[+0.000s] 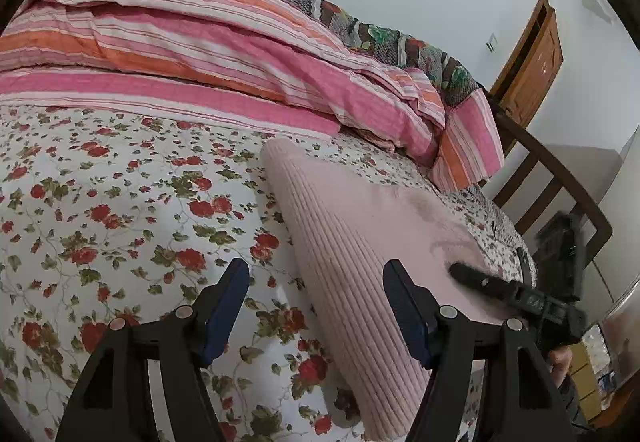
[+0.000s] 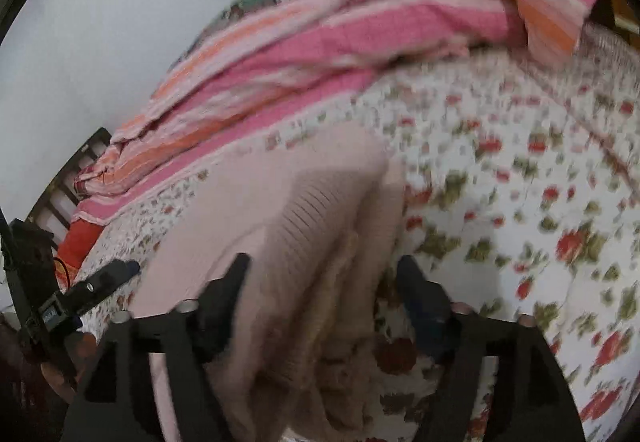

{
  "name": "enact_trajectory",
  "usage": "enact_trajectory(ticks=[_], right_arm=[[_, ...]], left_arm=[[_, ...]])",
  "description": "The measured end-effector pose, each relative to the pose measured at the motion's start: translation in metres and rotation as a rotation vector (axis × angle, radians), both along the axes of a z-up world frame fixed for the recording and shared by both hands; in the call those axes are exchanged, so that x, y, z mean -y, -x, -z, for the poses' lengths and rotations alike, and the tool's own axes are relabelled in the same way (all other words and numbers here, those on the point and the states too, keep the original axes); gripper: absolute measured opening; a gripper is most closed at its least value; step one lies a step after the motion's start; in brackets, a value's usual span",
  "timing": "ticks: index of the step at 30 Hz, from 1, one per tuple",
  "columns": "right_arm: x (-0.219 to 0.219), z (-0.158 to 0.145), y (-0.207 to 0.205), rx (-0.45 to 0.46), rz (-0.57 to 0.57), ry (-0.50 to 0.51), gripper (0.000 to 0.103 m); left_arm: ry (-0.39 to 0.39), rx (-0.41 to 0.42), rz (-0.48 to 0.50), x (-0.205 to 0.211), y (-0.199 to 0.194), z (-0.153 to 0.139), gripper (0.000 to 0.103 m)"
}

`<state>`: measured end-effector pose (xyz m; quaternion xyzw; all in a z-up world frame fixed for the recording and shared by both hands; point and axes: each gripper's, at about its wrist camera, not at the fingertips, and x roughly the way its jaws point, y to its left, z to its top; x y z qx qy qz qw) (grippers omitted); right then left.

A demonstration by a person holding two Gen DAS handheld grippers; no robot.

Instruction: Fold small clothes

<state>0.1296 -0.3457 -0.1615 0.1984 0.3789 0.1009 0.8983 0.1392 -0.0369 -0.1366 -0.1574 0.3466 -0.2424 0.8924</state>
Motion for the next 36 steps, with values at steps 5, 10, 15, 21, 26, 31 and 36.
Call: enact_trajectory(ticks=[5,10,15,21,26,31,36], right_arm=[[-0.002,0.016,-0.016,-0.043,-0.003,-0.09,0.093],[-0.012,0.02,-0.039,-0.085,-0.083,-0.143,0.06],[-0.02,0.001,-0.037,-0.063,-0.094,-0.159,0.038],[-0.04,-0.097,-0.01,0.144,-0.029,-0.077,0.035],[-0.077,-0.148,-0.017,0.178,0.091,0.177,0.035],[-0.1,-0.146,-0.048,0.126,0.09,0.101,0.035],[-0.118,-0.109,-0.083,0.148,-0.081,-0.272,0.035]], left_arm=[[0.039,-0.009,-0.013,-0.015,-0.003,-0.002,0.067],[0.064,0.001,-0.048,-0.035,0.0,-0.004,0.067],[0.095,-0.013,-0.068,-0.048,0.003,-0.003,0.067],[0.059,0.013,-0.106,-0.064,0.014,-0.009,0.067],[0.083,0.018,-0.148,-0.086,0.015,-0.01,0.067],[0.09,0.028,-0.179,-0.107,0.014,-0.01,0.067],[0.082,0.006,-0.209,-0.123,0.007,-0.004,0.067]])
